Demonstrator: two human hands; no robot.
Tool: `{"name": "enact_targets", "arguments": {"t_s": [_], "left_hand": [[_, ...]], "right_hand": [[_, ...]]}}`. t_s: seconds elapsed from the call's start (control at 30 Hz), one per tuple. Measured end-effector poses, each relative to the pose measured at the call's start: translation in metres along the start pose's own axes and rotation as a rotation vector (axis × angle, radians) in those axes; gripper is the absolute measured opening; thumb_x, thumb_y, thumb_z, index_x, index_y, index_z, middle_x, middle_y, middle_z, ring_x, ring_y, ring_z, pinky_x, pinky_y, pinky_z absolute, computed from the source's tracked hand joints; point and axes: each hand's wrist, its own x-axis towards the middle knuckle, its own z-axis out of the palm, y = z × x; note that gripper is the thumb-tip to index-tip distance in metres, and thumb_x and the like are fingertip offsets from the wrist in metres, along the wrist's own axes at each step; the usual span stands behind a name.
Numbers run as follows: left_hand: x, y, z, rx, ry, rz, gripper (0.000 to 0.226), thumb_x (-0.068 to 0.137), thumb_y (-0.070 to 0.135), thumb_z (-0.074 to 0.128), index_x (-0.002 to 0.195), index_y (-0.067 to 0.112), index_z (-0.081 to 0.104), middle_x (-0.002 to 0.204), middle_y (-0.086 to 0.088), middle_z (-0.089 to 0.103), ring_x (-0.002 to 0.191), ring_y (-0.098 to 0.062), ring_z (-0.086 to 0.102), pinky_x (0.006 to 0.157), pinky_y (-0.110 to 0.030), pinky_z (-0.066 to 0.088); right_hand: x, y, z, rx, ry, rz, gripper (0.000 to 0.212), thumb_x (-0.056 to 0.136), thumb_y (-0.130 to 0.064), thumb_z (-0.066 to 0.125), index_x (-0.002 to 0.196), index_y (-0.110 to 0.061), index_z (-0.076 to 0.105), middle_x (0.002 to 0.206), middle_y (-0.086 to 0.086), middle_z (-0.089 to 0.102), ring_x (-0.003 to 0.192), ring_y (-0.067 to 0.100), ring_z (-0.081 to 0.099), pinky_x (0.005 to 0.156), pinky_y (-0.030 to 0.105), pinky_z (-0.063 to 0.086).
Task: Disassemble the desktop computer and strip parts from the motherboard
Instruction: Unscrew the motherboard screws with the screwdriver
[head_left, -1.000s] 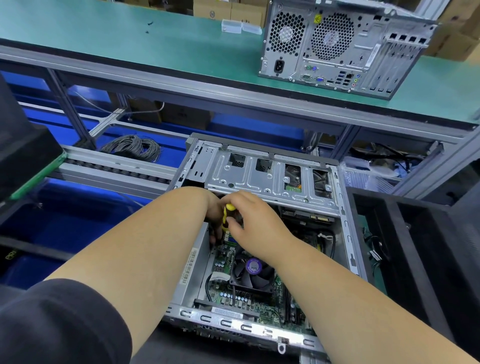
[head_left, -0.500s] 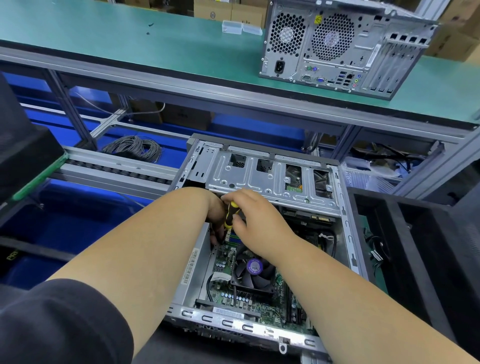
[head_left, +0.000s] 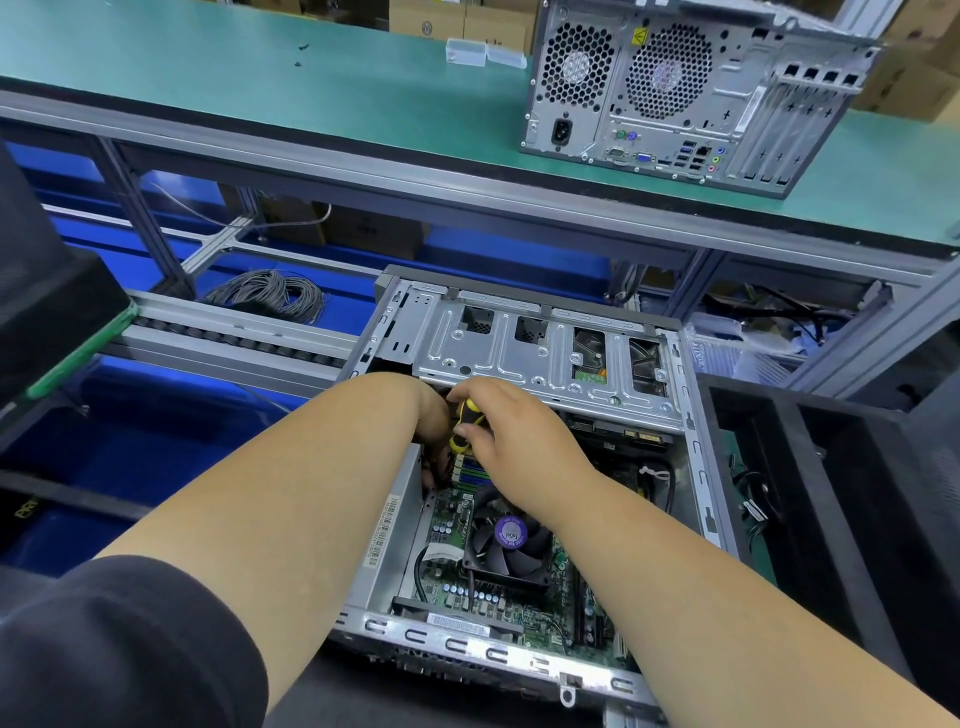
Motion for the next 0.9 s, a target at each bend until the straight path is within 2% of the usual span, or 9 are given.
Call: {"name": "enact_targets", "arguments": {"t_s": [0.07,0.23,0.3,0.4,0.5,0.6,0.67,0.77,0.9], "left_hand": [[0.0031,-0.0011,0.0000,0.005,-0.023,0.003,0.020,0.089,0.021,0.066,0.106,0.018,0.075,0.087,0.010,0.064,0.113,-0.025,0.058,0.104,-0.043,0.043],[0.0064,-0.0035,0.0013,0.015,-0.099,0.005,0.026,0.095,0.014,0.056,0.115,0.015,0.071,0.087,0.013,0.062,0.116,-0.023,0.056,0.108,-0.043,0.040],[0.0073,-0.0044,0.0012,0.027,-0.085,0.007,0.023,0.094,0.014,0.057,0.110,0.016,0.073,0.085,0.013,0.064,0.110,-0.023,0.057,0.107,-0.042,0.041],[0.0078,-0.0039,0.0016,0.013,-0.056,0.018,0.020,0.094,0.012,0.057,0.102,0.016,0.075,0.086,0.009,0.063,0.114,-0.027,0.058,0.106,-0.044,0.042],[0.0082,-0.0025,0.0025,-0.028,-0.063,0.010,0.018,0.095,0.009,0.055,0.093,0.013,0.072,0.081,0.008,0.068,0.095,-0.018,0.059,0.107,-0.042,0.041],[0.0072,-0.0024,0.0023,-0.022,-0.064,0.035,0.023,0.095,0.008,0.054,0.110,0.010,0.071,0.092,0.006,0.068,0.111,-0.024,0.058,0.108,-0.042,0.041],[0.0070,-0.0021,0.0024,-0.031,-0.075,0.042,0.027,0.095,0.006,0.053,0.117,0.009,0.068,0.091,0.005,0.068,0.113,-0.025,0.057,0.108,-0.042,0.041],[0.0068,-0.0019,0.0026,-0.022,-0.052,0.047,0.024,0.091,0.006,0.059,0.113,0.010,0.071,0.089,0.006,0.069,0.108,-0.025,0.058,0.106,-0.043,0.042],[0.0054,-0.0025,0.0018,0.019,-0.080,0.030,0.027,0.091,0.014,0.062,0.116,0.016,0.071,0.107,0.005,0.071,0.109,-0.018,0.058,0.107,-0.039,0.040]], "right_hand": [[0.0000,0.0004,-0.0001,0.001,-0.009,0.000,0.027,0.095,-0.017,0.060,0.121,-0.019,0.056,0.114,-0.002,0.060,0.094,0.020,0.053,0.075,0.033,0.043],[0.0013,-0.0006,0.0017,-0.009,-0.057,-0.012,0.025,0.095,-0.016,0.060,0.120,-0.017,0.057,0.114,-0.001,0.060,0.094,0.019,0.052,0.081,0.037,0.044],[0.0010,-0.0009,0.0016,-0.008,-0.058,-0.013,0.025,0.095,-0.016,0.060,0.120,-0.017,0.057,0.114,-0.001,0.060,0.094,0.020,0.052,0.081,0.037,0.044],[0.0006,-0.0012,0.0011,-0.013,-0.064,-0.016,0.023,0.095,-0.016,0.060,0.118,-0.016,0.057,0.112,0.001,0.059,0.095,0.021,0.052,0.080,0.038,0.044],[0.0008,-0.0013,0.0009,-0.015,-0.085,-0.013,0.021,0.095,-0.016,0.060,0.115,-0.015,0.057,0.110,0.002,0.059,0.096,0.022,0.052,0.081,0.040,0.044],[0.0010,-0.0005,-0.0002,-0.014,-0.087,-0.003,0.021,0.095,-0.017,0.060,0.116,-0.016,0.057,0.110,0.001,0.060,0.095,0.022,0.052,0.080,0.039,0.045],[0.0010,0.0001,-0.0012,-0.003,-0.074,0.008,0.023,0.095,-0.017,0.060,0.117,-0.018,0.057,0.110,-0.001,0.060,0.092,0.021,0.053,0.078,0.036,0.044],[0.0013,0.0005,-0.0020,0.010,-0.063,0.017,0.023,0.095,-0.017,0.060,0.117,-0.020,0.056,0.110,-0.002,0.059,0.091,0.019,0.053,0.076,0.034,0.044],[0.0015,-0.0006,-0.0009,-0.003,-0.083,0.012,0.023,0.094,-0.018,0.060,0.117,-0.017,0.056,0.111,0.000,0.059,0.096,0.023,0.053,0.081,0.039,0.047]]}}
